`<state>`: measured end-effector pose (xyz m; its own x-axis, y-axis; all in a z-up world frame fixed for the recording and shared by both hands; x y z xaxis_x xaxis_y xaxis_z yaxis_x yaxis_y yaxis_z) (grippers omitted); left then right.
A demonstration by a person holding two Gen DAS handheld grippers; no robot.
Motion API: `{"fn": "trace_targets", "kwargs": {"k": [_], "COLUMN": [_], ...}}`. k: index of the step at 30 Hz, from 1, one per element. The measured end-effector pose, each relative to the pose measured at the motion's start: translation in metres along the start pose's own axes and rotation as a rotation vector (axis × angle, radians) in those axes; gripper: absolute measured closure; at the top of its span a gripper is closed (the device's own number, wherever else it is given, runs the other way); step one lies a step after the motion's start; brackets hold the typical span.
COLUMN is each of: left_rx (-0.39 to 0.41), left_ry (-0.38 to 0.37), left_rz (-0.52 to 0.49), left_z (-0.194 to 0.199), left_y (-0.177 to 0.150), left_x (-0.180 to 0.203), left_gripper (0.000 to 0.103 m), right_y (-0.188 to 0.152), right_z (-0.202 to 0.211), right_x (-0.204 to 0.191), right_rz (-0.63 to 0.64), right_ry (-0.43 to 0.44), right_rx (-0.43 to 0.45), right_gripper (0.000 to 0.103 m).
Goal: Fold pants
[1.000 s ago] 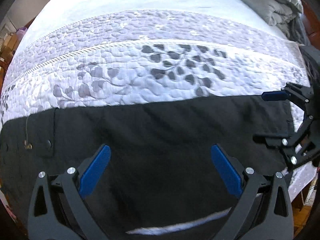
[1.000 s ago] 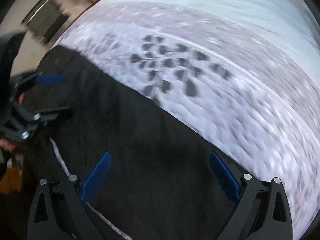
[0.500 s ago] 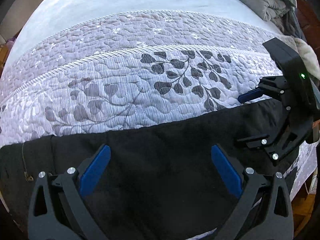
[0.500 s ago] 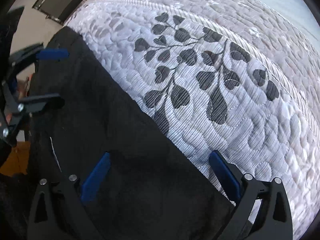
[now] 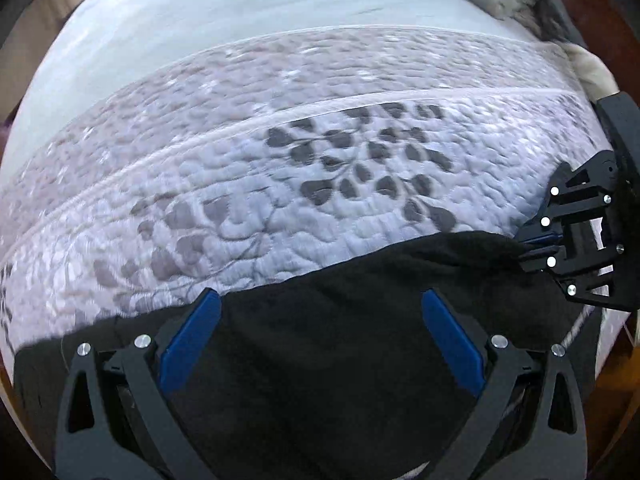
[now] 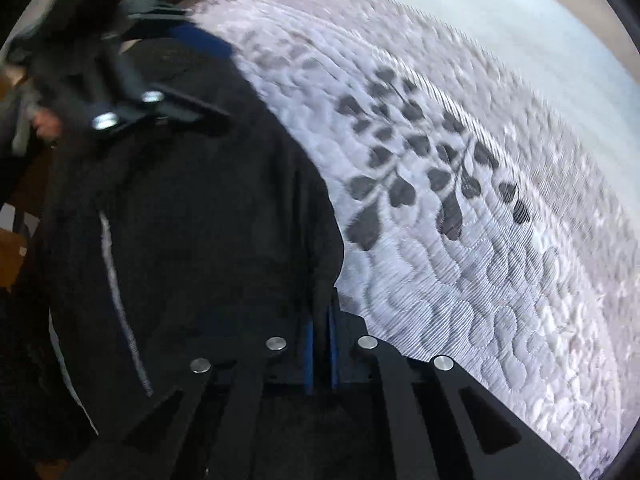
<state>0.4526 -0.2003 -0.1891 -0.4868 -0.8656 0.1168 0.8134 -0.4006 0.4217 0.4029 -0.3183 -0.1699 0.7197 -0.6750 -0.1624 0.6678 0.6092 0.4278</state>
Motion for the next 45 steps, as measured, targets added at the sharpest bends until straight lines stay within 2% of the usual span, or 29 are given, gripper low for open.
{"fn": "trace_targets", "kwargs": {"k": [4,7,10,14,18,23,24,25,26,27,29,30,32,35,39,43,45], "left_rx": [0.0,0.005,0.002,-0.066,-0.047,-0.07,-0.081,-0.095,-0.096,-0.093,-0.089,-0.078,-0.051,-0.004,0.08,0.146,0.172], "left_ry": [-0.094,-0.133,-0.219,-0.303,-0.396,-0.435,-0.451,-0.468,-0.453,-0.431,-0.421,-0.416,-0.407,-0.36,-0.272,-0.185,-0.155], "left_rz": [-0.187,-0.248,-0.288,-0.337,-0.364,-0.377,-0.382,-0.391,-0.402,-0.411,-0.417,-0.417,-0.415,-0.419,-0.429,-0.425,-0.435], "left_z": [-0.003,-0.008,-0.007,-0.012,0.001,0.0,-0.002,-0.002,-0.002,-0.006,-0.006,-0.003,0.006,0.024,0.061,0.104,0.126], "left_y": [0.007,0.012,0.012,0.0,-0.001,-0.008,-0.011,-0.017,-0.018,-0.021,-0.024,-0.024,-0.026,-0.03,-0.044,-0.075,-0.102], "left_x": [0.021,0.029,0.039,0.05,0.061,0.073,0.075,0.08,0.078,0.077,0.076,0.075,0.074,0.076,0.086,0.099,0.111], "left_gripper": [0.003,0.003,0.003,0.003,0.003,0.004,0.007,0.023,0.039,0.043,0.064,0.068,0.085,0.095,0.098,0.099,0.099], "right_y": [0.003,0.005,0.005,0.009,0.012,0.015,0.015,0.016,0.016,0.016,0.013,0.012,0.01,0.01,0.011,-0.001,-0.014], "right_z": [0.028,0.041,0.045,0.054,0.063,0.065,0.069,0.071,0.074,0.075,0.075,0.075,0.077,0.088,0.109,0.132,0.141], "right_x": [-0.015,-0.021,-0.024,-0.025,-0.022,-0.023,-0.024,-0.025,-0.025,-0.025,-0.026,-0.027,-0.031,-0.038,-0.061,-0.104,-0.129], "right_rz": [0.019,0.024,0.038,0.026,-0.004,-0.016,-0.021,-0.023,-0.029,-0.032,-0.033,-0.031,-0.034,-0.043,-0.031,0.003,0.012], "right_ry": [0.011,0.023,0.007,-0.007,-0.018,-0.016,-0.013,-0.008,-0.008,-0.012,-0.03,-0.038,-0.057,-0.089,-0.141,-0.168,-0.175], "right_rx": [0.072,0.105,0.106,0.148,0.188,0.208,0.22,0.231,0.243,0.245,0.239,0.239,0.253,0.293,0.358,0.421,0.442], "right_gripper": [0.097,0.097,0.097,0.097,0.097,0.097,0.097,0.097,0.097,0.097,0.097,0.097,0.097,0.097,0.097,0.097,0.096]}}
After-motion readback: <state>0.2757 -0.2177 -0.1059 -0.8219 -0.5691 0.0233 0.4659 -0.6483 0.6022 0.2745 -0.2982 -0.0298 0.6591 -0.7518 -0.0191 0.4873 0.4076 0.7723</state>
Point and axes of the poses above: each gripper's, at about its wrist camera, not at the fingertips, and z roughly against the way its jaws point, x to its right, y to its top, the point moved 8 cm from there along -z, roughly the way its jaws point, and after that the axes turned 11 degrees about x, right-handed, at the moved point
